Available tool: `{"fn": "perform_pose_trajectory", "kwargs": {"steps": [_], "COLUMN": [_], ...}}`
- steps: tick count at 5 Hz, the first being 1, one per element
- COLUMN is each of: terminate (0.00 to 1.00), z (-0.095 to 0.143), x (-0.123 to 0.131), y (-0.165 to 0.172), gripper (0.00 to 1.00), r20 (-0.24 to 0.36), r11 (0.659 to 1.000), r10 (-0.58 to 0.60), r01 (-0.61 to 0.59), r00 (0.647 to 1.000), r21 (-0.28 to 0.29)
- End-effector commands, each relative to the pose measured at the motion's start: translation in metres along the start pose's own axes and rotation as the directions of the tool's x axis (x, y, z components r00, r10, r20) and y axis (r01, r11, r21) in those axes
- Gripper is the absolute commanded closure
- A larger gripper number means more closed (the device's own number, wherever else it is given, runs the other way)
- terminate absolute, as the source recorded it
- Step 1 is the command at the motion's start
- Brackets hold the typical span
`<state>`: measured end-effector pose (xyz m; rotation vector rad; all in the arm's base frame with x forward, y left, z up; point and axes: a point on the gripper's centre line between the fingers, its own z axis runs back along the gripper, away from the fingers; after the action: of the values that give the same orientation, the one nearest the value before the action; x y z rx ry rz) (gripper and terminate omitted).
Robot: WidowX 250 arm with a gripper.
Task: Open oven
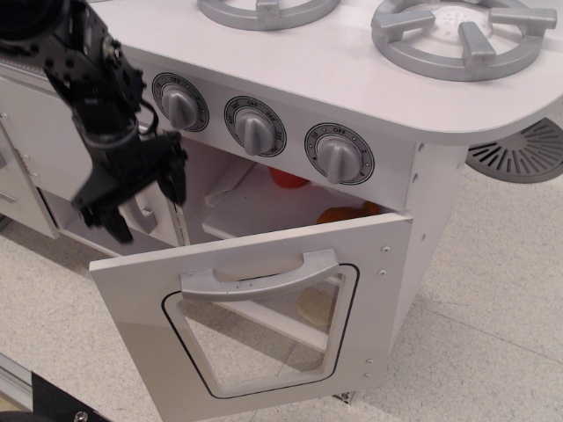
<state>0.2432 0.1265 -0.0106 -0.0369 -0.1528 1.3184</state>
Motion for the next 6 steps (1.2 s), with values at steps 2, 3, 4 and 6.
{"fn": "perform_pose_trajectory", "kwargs": {"steps": [2, 3, 4, 6], "terminate": [0.00, 0.00, 0.00, 0.00], "z": [0.001, 0.001, 0.005, 0.014], "x": [-0.074, -0.106, -0.132, -0.150], "y": [0.007, 0.010, 0.010, 0.015], "gripper": [0.00, 0.00, 0.00, 0.00], "r20": [-0.026, -0.096, -0.170, -0.230], "r11": [0.998, 0.995, 0.991, 0.992], "r10": [0.038, 0.041, 0.102, 0.094], "r01": [-0.037, -0.031, -0.084, -0.071], "r00": [0.999, 0.995, 0.980, 0.969], "r21": [0.054, 0.098, 0.108, 0.108]}}
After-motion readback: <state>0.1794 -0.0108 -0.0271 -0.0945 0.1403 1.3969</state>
